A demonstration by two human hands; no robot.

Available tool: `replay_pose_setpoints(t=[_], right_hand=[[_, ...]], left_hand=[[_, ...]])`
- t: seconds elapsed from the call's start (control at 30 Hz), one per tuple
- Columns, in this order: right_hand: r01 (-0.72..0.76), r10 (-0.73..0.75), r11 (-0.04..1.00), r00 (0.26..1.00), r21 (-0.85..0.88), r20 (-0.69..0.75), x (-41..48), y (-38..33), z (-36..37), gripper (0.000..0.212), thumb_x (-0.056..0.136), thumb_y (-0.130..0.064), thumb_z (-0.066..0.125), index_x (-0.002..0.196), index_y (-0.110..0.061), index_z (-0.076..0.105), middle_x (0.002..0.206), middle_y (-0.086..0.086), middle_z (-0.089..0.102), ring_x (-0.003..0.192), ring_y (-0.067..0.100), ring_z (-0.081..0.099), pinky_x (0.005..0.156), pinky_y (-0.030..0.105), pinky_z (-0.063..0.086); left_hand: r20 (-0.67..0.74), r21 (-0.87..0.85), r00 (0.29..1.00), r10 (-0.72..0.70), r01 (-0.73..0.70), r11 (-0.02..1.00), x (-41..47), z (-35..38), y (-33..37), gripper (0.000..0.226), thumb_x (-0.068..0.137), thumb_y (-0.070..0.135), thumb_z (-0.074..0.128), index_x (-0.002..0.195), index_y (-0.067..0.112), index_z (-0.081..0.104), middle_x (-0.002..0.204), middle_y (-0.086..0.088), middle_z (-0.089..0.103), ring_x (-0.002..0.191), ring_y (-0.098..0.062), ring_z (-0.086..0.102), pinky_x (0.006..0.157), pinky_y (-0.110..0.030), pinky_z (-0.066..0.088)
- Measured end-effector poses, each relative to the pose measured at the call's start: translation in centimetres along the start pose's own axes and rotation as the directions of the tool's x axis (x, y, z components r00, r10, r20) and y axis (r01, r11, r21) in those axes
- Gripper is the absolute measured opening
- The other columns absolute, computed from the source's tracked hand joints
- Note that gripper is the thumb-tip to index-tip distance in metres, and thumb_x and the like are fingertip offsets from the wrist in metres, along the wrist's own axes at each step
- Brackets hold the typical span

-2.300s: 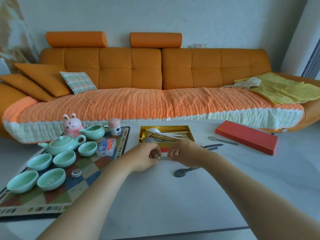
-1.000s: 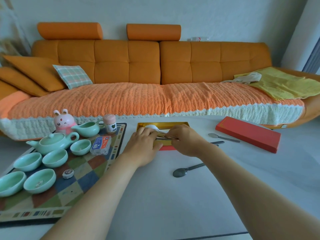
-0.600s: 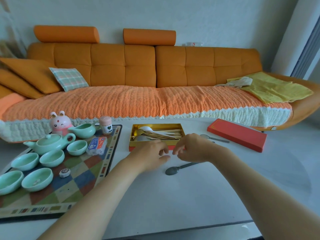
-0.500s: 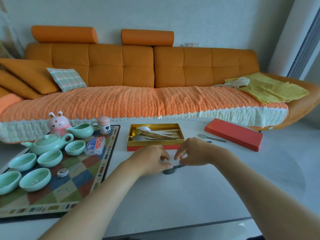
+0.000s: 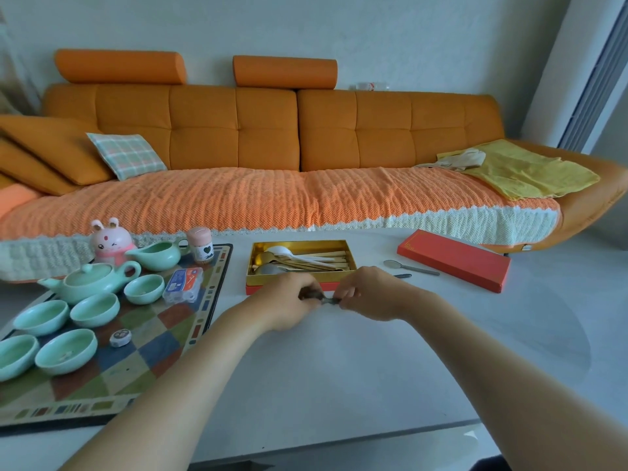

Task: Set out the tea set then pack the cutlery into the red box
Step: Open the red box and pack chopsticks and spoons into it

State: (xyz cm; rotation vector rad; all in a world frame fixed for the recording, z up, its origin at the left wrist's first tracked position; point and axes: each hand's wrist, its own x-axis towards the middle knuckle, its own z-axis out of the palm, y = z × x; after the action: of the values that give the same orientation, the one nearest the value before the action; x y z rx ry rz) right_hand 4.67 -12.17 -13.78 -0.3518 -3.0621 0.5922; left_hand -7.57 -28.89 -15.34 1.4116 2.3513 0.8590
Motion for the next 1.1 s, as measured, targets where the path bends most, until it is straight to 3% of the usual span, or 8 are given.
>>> replay_pose_setpoints(t=[0.13, 0.23, 0.3, 0.4, 0.57, 0.8, 0.97, 1.1], right_hand=[[0.020, 0.005, 0.992, 0.981, 0.122, -0.194, 1.5, -1.3, -0.4, 0.033, 0.098, -0.012, 0.047, 0.113, -0.027, 0.072, 0.097, -0.003, 0.061, 0.084, 0.023, 0.065, 0.071, 0.034, 0.056], [0.017, 0.037, 0.983, 0.957, 0.182, -0.287, 2.8, -2.2, -0.5, 0.034, 0.099, -0.011, 0.044, 0.112, -0.025, 0.072, 0.094, 0.000, 0.061, 0.067, 0.029, 0.065, 0.057, 0.040, 0.058], [-0.014, 0.060, 0.991, 0.937, 0.136, -0.345, 3.8, -2.5, -0.2, 0.033, 0.101, -0.012, 0.043, 0.111, -0.024, 0.072, 0.099, 0.003, 0.059, 0.068, 0.029, 0.062, 0.056, 0.042, 0.056], [-0.133, 0.163, 0.986, 0.906, 0.103, -0.390, 5.8, -2.3, 0.5, 0.037, 0.100, -0.013, 0.039, 0.111, -0.030, 0.071, 0.100, 0.002, 0.056, 0.073, 0.025, 0.060, 0.051, 0.037, 0.050], [-0.249, 0.262, 0.965, 0.912, 0.083, -0.315, 7.8, -2.5, 1.5, 0.045, 0.092, -0.005, 0.042, 0.109, -0.034, 0.072, 0.098, 0.002, 0.066, 0.078, 0.026, 0.062, 0.060, 0.032, 0.052], [-0.263, 0.258, 0.965, 0.937, 0.013, -0.235, 9.2, -2.9, 1.7, 0.049, 0.093, -0.007, 0.038, 0.111, -0.037, 0.072, 0.084, -0.005, 0.062, 0.073, 0.022, 0.060, 0.048, 0.025, 0.038], [-0.183, 0.185, 0.982, 0.923, 0.036, -0.336, 9.6, -2.2, 2.3, 0.040, 0.096, -0.010, 0.043, 0.118, -0.030, 0.070, 0.116, -0.001, 0.060, 0.091, 0.022, 0.059, 0.065, 0.029, 0.045], [-0.012, 0.005, 1.000, 0.945, -0.020, -0.326, 8.8, -2.2, 2.5, 0.037, 0.090, -0.011, 0.042, 0.103, -0.023, 0.074, 0.099, -0.002, 0.063, 0.097, 0.021, 0.053, 0.078, 0.035, 0.046]], left_hand=[[-0.210, -0.055, 0.977, -0.025, 0.014, 0.998, 0.5, -2.3, -1.1, 0.013, 0.094, 0.026, 0.062, 0.105, 0.031, 0.067, 0.099, 0.015, 0.063, 0.090, -0.003, 0.058, 0.070, -0.015, 0.041], [-0.309, -0.045, 0.950, -0.042, 0.030, 0.999, 1.0, -3.2, -2.1, 0.015, 0.093, 0.026, 0.062, 0.107, 0.031, 0.066, 0.097, 0.013, 0.063, 0.088, -0.005, 0.057, 0.067, -0.015, 0.039], [-0.394, 0.048, 0.919, -0.023, 0.045, 0.998, 1.2, -3.3, -2.8, 0.021, 0.094, 0.023, 0.060, 0.114, 0.027, 0.064, 0.103, 0.009, 0.063, 0.093, -0.011, 0.057, 0.074, -0.023, 0.043], [-0.471, 0.343, 0.879, 0.072, 0.107, 0.933, 1.5, -3.7, -4.4, 0.030, 0.098, 0.020, 0.052, 0.127, 0.021, 0.058, 0.119, 0.001, 0.060, 0.110, -0.020, 0.051, 0.087, -0.036, 0.045], [-0.386, 0.432, 0.919, 0.080, 0.103, 0.896, 1.9, -4.0, -6.0, 0.037, 0.100, 0.019, 0.046, 0.137, 0.020, 0.053, 0.131, -0.001, 0.053, 0.121, -0.023, 0.046, 0.095, -0.039, 0.040], [-0.201, 0.452, 0.972, 0.122, -0.018, 0.892, 2.6, -2.5, -6.2, 0.042, 0.101, 0.032, 0.041, 0.142, 0.024, 0.049, 0.146, 0.004, 0.047, 0.132, -0.019, 0.041, 0.110, -0.039, 0.032], [-0.173, 0.546, 0.981, 0.085, 0.024, 0.838, 3.4, -1.9, -7.1, 0.050, 0.101, 0.046, 0.032, 0.142, 0.025, 0.050, 0.144, 0.003, 0.048, 0.130, -0.019, 0.041, 0.109, -0.038, 0.028], [-0.202, 0.546, 0.978, 0.050, 0.070, 0.835, 3.5, -1.9, -6.9, 0.051, 0.101, 0.049, 0.031, 0.139, 0.023, 0.054, 0.139, 0.002, 0.050, 0.127, -0.020, 0.042, 0.106, -0.039, 0.031]])
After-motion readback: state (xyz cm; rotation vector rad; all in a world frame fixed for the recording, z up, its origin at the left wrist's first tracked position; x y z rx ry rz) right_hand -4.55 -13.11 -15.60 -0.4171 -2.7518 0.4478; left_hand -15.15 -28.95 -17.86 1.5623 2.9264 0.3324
